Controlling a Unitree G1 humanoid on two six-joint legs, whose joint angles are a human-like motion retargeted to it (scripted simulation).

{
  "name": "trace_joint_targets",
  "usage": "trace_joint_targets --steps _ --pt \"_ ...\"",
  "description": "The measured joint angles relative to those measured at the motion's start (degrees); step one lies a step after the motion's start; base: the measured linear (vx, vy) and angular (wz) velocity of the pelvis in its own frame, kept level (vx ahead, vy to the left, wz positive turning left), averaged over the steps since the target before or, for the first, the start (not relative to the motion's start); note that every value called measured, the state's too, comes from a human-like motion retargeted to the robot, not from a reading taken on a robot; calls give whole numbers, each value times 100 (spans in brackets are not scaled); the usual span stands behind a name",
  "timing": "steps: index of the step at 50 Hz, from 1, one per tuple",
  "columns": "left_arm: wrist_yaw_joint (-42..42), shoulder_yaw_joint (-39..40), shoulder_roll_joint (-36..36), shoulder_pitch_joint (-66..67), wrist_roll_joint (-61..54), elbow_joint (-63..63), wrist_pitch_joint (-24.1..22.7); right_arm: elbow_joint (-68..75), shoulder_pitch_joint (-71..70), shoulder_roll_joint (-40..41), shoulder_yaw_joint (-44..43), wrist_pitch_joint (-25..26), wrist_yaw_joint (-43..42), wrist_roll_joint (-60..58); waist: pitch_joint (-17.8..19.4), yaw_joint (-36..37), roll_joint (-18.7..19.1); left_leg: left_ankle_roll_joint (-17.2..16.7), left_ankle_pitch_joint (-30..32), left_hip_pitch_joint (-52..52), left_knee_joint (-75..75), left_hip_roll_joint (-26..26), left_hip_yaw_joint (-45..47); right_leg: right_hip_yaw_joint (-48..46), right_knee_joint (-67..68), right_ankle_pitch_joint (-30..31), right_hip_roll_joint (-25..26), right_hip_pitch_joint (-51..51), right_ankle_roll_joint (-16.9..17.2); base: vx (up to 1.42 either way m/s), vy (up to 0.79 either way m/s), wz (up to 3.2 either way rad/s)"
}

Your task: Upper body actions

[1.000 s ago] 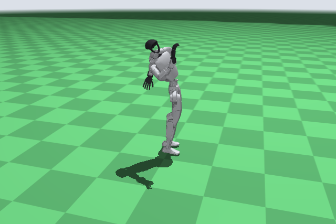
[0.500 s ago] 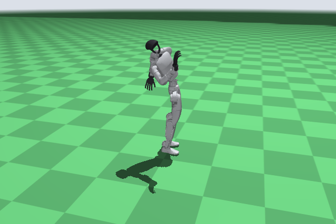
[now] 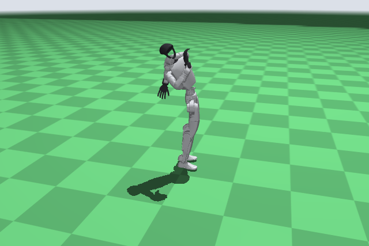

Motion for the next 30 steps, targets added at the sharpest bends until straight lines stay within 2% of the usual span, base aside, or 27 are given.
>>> trace_joint_targets --steps 4,10,21,26,30 --pt "-67 0 0 0 62 -100 -59 80 7 -4 7 85 -61 -303 6 1 4 -4 6 -13 4 4 2 -4 -6 4 0 -3 -2 0 0 0" --pt "-203 0 0 0 133 -217 -151 686 564 126 -348 588 -148 -60 45 13 6 -8 23 -2 0 -1 -23 -42 -10 -10 -12 35 8 0 0 0" --pt "-219 0 0 0 27 -6 -77 2035 1875 1277 -1395 1651 268 2459 74 -18 6 -16 39 64 -27 2 -44 -92 -23 -29 -10 117 15 0 0 0" --pt "-167 0 0 0 46 -3 -29 1939 1898 1490 -1704 1588 291 3282 3 33 2 -18 47 -59 -27 22 -40 -96 -54 -7 11 10 11 0 0 0" --pt "-121 0 0 0 17 13 20 1652 1668 1237 -1661 1290 127 3215 -55 54 -1 -17 43 -124 -21 31 -30 -84 -56 2 22 -61 7 0 0 0"
